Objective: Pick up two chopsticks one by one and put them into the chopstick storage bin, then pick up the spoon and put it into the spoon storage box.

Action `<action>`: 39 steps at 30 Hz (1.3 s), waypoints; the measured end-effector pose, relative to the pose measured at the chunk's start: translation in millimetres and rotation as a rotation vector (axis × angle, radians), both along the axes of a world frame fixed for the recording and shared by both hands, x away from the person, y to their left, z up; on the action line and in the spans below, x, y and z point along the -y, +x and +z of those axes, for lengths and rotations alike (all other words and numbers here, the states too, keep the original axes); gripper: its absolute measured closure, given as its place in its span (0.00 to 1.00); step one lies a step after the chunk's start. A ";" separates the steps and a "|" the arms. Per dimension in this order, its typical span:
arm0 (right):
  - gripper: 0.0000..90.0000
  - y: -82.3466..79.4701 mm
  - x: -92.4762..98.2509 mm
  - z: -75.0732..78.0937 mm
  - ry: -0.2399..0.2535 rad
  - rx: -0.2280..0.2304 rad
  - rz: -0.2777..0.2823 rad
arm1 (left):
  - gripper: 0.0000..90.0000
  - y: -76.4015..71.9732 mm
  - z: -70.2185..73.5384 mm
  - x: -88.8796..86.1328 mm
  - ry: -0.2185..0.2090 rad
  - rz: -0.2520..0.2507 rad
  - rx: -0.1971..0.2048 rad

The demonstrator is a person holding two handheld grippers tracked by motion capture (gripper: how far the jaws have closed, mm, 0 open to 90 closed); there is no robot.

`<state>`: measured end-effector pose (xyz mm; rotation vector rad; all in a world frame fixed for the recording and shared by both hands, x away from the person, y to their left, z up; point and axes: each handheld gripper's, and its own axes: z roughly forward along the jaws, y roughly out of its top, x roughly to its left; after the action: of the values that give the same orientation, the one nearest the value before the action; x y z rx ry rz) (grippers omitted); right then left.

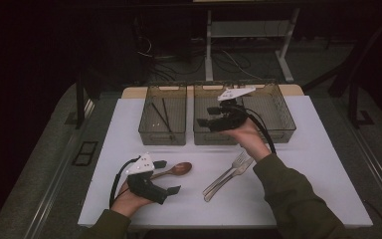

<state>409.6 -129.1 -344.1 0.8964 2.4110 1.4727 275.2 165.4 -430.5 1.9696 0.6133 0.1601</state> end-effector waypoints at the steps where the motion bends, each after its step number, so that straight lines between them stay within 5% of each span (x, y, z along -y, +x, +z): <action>1: 0.38 -2.9 4.0 -1.1 0.011 -0.008 0.008 | 0.00 -0.2 -0.1 0.2 0.000 0.001 0.001; 16: 0.33 -48.9 42.9 -15.1 0.010 0.000 0.059 | 0.00 1.0 1.6 -0.7 -0.009 0.010 0.004; 25: 0.25 -71.4 67.5 -34.7 -0.011 0.039 -0.027 | 0.00 0.6 3.2 -4.4 -0.016 0.023 0.004; 39: 0.20 -96.8 112.9 -61.4 0.011 0.010 -0.124 | 0.00 1.3 2.0 -2.1 -0.002 0.036 0.000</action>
<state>312.8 -242.0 -405.5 1.0187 2.2968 1.4429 276.4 167.5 -428.4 1.9572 0.6492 0.1816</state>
